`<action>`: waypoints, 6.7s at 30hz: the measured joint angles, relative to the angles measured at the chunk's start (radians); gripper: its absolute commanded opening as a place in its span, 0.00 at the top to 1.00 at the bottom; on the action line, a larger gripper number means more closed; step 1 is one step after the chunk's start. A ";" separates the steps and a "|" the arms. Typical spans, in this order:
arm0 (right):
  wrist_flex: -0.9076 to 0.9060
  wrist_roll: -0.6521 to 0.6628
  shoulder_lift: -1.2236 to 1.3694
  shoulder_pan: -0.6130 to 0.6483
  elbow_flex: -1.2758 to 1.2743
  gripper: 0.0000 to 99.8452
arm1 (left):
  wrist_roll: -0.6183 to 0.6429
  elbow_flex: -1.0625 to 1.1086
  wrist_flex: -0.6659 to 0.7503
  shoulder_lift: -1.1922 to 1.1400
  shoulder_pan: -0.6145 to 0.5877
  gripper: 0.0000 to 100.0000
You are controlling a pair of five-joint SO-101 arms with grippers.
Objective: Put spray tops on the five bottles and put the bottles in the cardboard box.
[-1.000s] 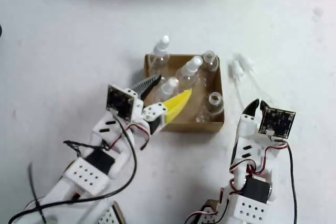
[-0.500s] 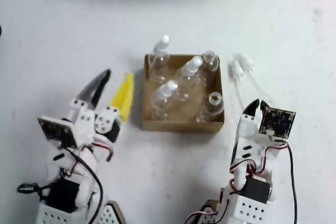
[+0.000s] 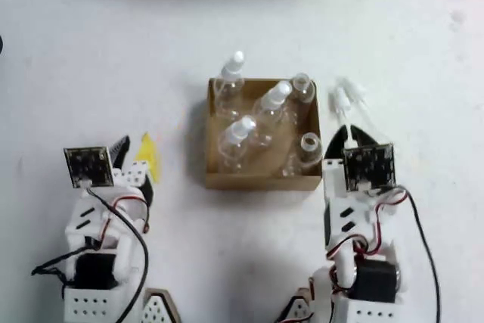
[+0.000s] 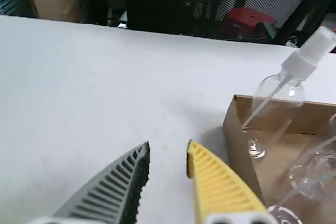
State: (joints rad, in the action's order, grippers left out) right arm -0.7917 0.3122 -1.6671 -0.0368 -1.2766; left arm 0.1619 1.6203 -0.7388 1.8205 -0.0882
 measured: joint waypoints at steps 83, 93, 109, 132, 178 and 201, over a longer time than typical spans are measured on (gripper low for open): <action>-0.713 0.216 3.043 -0.123 2.882 0.98 | -0.239 0.071 0.017 0.000 0.175 0.90; -0.824 0.216 2.967 -0.183 2.888 0.98 | -0.239 0.071 0.017 0.000 0.175 0.90; -0.914 -0.068 2.234 -0.233 2.849 0.99 | -0.239 0.071 0.017 0.000 0.175 0.90; -0.358 -0.253 0.838 -0.012 1.137 0.98 | -0.239 0.071 0.009 0.000 0.175 0.90; 1.114 -0.606 1.188 0.123 0.514 0.99 | -0.239 0.071 0.009 0.000 0.175 0.90; 1.212 -0.606 1.295 0.123 0.439 0.99 | -0.239 0.071 0.009 0.000 0.175 0.90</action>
State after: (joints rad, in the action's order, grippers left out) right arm 0.4204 -0.2938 -0.3721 0.0859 -0.8378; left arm -0.0775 1.6909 -0.7296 1.8205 0.0867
